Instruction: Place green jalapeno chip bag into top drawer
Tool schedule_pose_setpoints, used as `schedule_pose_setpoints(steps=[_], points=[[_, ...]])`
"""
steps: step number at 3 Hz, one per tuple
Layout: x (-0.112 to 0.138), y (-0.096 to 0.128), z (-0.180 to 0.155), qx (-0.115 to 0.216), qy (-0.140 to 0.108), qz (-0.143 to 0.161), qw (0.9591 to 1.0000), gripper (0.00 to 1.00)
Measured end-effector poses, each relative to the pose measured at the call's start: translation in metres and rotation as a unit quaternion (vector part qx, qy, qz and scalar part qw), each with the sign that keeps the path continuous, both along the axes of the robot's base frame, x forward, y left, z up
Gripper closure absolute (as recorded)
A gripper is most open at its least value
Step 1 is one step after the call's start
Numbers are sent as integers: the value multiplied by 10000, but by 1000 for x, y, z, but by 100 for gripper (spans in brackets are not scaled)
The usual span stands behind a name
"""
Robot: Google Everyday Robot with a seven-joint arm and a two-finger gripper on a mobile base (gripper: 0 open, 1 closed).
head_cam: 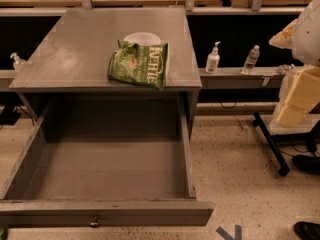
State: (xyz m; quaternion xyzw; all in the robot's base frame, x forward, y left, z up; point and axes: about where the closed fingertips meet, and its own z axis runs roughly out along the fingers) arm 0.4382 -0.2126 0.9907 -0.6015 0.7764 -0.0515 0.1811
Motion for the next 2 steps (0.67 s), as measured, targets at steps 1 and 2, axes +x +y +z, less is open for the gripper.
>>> schedule_pose_setpoints(steps=[1, 2], points=[[3, 1, 0, 25, -22, -15, 10000, 0], [43, 15, -8, 384, -165, -303, 9987, 0]])
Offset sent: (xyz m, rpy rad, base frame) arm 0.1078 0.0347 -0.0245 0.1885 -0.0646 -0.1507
